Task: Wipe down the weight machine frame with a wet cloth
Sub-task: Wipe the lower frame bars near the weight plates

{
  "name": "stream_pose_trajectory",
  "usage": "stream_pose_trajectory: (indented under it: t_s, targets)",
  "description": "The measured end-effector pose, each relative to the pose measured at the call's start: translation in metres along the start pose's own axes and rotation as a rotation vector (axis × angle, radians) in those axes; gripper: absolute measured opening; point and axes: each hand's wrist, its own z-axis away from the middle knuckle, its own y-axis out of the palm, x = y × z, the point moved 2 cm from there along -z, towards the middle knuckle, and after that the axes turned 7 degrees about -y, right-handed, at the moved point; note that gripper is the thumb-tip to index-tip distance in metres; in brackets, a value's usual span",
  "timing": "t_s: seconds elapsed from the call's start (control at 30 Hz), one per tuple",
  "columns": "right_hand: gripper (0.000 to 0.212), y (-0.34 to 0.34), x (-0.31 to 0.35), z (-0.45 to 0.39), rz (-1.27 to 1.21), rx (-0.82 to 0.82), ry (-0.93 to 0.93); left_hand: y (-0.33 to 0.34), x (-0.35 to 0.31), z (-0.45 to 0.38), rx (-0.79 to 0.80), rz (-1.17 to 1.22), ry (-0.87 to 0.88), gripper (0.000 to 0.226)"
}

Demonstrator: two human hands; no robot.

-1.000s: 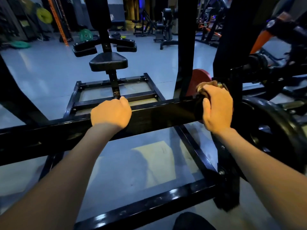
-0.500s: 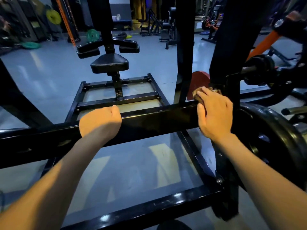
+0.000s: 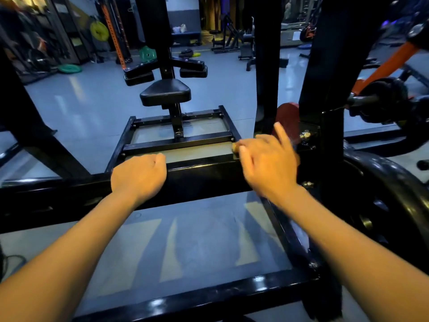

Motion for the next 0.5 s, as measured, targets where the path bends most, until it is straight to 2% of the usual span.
stream_pose_trajectory:
  t_s: [0.07, 0.13, 0.23, 0.27, 0.33, 0.4, 0.5]
  targets:
    - [0.04, -0.013, -0.043, 0.015, 0.026, -0.037, 0.056, 0.0, -0.001, 0.0, 0.037, -0.042, 0.023, 0.056]
    - [0.035, -0.015, -0.055, 0.024, -0.044, -0.073, 0.128, -0.001, -0.002, -0.001, 0.079, -0.066, 0.025, 0.054]
    - [0.034, -0.007, -0.026, 0.014, 0.01, -0.133, 0.34, -0.001, -0.008, -0.004, 0.145, -0.073, 0.007, 0.042]
    - [0.036, -0.003, -0.006, 0.008, 0.046, -0.13, 0.345, -0.001, -0.009, -0.005, 0.171, -0.068, 0.001, 0.04]
    - [0.039, 0.009, 0.044, -0.006, 0.04, -0.057, 0.267, -0.005, -0.01, -0.007, 0.211, -0.059, 0.032, 0.038]
    - [0.04, 0.019, 0.09, -0.021, -0.076, 0.033, 0.168, -0.013, -0.003, -0.008, 0.262, -0.069, 0.112, 0.037]
    - [0.05, 0.028, 0.105, -0.035, -0.176, 0.109, 0.071, -0.04, 0.028, -0.017, 0.29, -0.181, 0.182, 0.04]
